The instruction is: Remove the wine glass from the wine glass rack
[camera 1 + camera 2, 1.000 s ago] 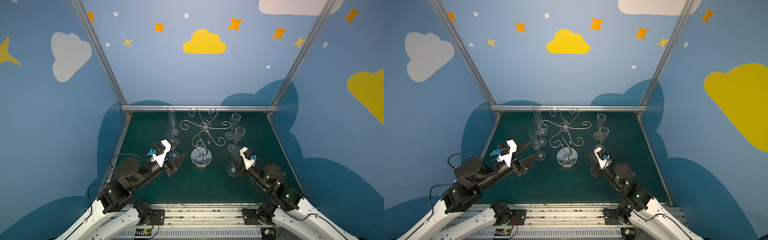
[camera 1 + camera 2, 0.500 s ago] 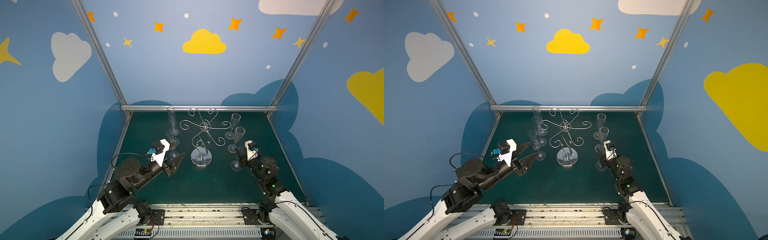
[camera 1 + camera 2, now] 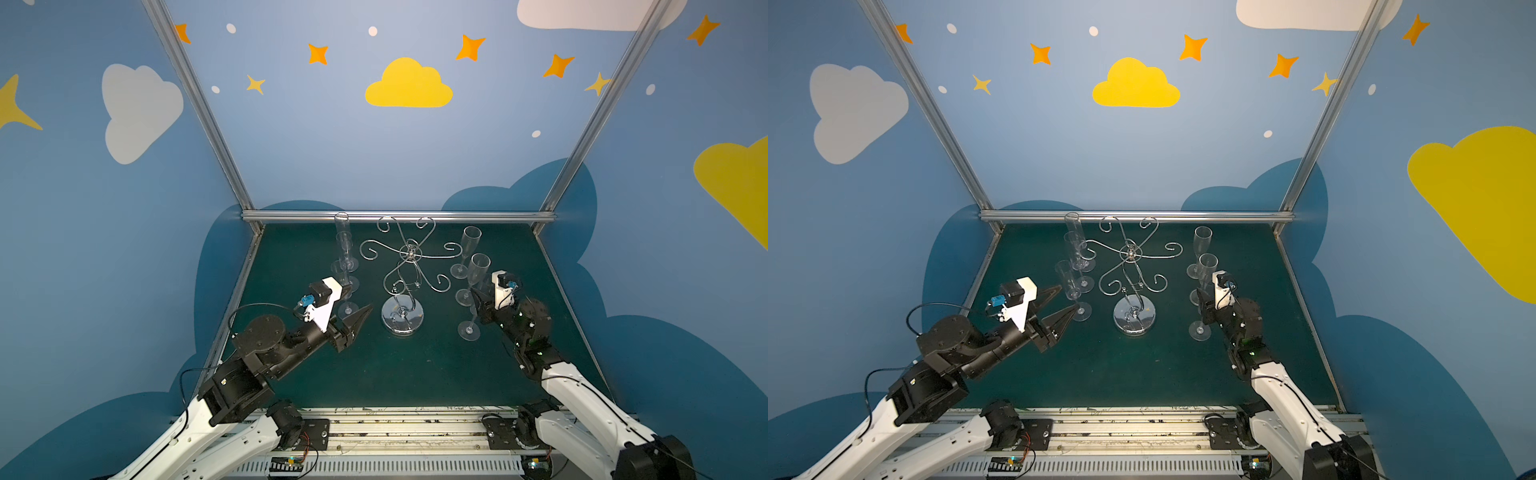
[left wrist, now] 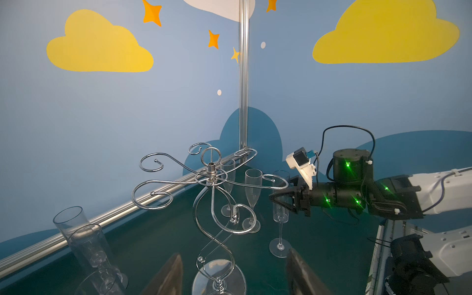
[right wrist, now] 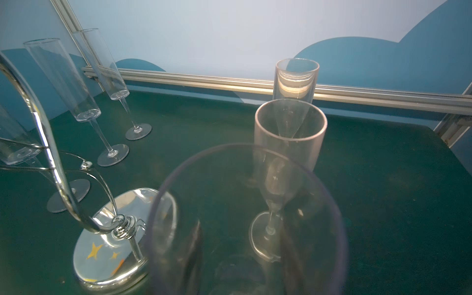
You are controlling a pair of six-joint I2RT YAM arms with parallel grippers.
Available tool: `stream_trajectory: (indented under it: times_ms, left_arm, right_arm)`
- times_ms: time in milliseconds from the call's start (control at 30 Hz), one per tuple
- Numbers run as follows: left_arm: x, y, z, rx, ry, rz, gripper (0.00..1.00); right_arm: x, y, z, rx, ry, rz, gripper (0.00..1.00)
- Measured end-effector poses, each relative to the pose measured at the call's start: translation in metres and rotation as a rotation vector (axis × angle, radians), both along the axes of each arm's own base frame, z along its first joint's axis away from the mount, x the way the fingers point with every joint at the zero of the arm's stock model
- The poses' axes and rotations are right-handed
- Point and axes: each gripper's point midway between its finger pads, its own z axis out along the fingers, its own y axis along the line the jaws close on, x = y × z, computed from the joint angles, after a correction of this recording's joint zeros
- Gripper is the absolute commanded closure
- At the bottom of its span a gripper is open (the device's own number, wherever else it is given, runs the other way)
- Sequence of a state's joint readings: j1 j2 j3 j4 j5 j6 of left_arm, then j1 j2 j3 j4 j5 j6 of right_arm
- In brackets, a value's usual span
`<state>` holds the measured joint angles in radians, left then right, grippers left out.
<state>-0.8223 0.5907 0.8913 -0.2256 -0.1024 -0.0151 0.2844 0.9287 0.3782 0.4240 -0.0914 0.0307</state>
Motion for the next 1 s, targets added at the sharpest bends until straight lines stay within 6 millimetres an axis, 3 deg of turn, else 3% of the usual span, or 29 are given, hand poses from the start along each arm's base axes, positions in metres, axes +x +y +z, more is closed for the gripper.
stream_trajectory:
  times_ms: [167,433,667,1000]
  left_arm:
    - [0.001,-0.001,-0.002,0.005,0.005,0.003,0.36]
    - [0.005,-0.004,-0.007,0.022,0.02,0.007,0.36]
    - [0.006,-0.003,-0.007,0.022,0.02,0.016,0.36]
    - [0.008,-0.001,-0.007,0.022,0.019,0.029,0.33]
  right_arm:
    - [0.006,-0.001,0.0,-0.001,0.001,-0.007,0.79]
    - [0.009,-0.001,-0.001,0.0,0.0,-0.007,0.69]
    - [0.006,-0.003,-0.001,-0.01,0.006,-0.006,0.36]
    - [-0.001,-0.005,0.002,-0.014,0.011,-0.005,0.27]
